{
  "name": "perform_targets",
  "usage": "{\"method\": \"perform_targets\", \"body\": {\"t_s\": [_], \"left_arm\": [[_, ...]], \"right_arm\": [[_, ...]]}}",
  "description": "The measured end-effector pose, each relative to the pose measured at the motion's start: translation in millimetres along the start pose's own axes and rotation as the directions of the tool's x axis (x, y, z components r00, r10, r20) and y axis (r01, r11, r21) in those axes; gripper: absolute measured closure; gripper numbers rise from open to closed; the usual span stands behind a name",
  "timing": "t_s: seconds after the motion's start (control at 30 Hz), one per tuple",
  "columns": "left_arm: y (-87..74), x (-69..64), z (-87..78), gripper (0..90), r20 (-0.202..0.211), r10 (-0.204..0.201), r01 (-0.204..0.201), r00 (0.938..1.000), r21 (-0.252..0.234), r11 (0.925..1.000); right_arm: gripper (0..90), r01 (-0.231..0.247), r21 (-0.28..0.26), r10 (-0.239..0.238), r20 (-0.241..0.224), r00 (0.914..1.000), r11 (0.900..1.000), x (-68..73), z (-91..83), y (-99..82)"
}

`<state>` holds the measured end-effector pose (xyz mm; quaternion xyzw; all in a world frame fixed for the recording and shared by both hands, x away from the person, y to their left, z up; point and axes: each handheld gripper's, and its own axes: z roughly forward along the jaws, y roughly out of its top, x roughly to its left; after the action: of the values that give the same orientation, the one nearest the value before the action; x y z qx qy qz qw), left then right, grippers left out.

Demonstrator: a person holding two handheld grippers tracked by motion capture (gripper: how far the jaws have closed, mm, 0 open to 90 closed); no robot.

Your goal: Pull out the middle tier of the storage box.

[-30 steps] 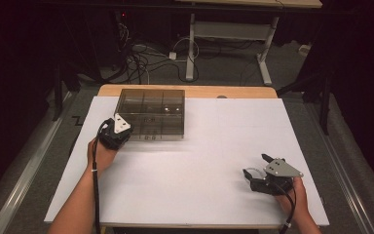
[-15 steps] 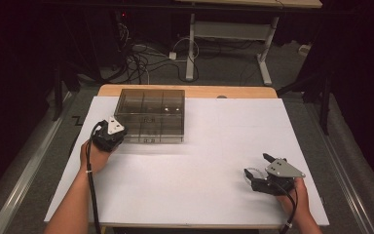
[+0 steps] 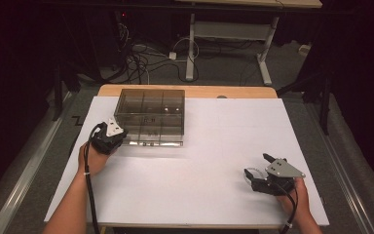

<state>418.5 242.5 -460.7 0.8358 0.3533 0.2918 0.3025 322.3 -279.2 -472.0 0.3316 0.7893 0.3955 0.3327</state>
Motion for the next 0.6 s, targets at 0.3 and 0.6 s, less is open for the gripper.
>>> {"method": "perform_targets", "body": {"t_s": [0.3, 0.6], "left_arm": [[0.2, -1.7, -1.3, 83.8, 0.007, 0.007, -0.007, 1.0, 0.006, 1.0], [1.5, -4.5, -3.1, 82.9, 0.009, 0.017, -0.017, 0.9998, 0.0, 0.9999]], "right_arm": [[16.9, -0.005, 0.0, 0.005, 0.003, 1.0, 1.0, -0.1, -0.3, 0.0], [16.9, -0.01, -0.002, 0.01, 0.006, 0.9999, 0.9999, -1.0, -1.0, -0.1]]}}
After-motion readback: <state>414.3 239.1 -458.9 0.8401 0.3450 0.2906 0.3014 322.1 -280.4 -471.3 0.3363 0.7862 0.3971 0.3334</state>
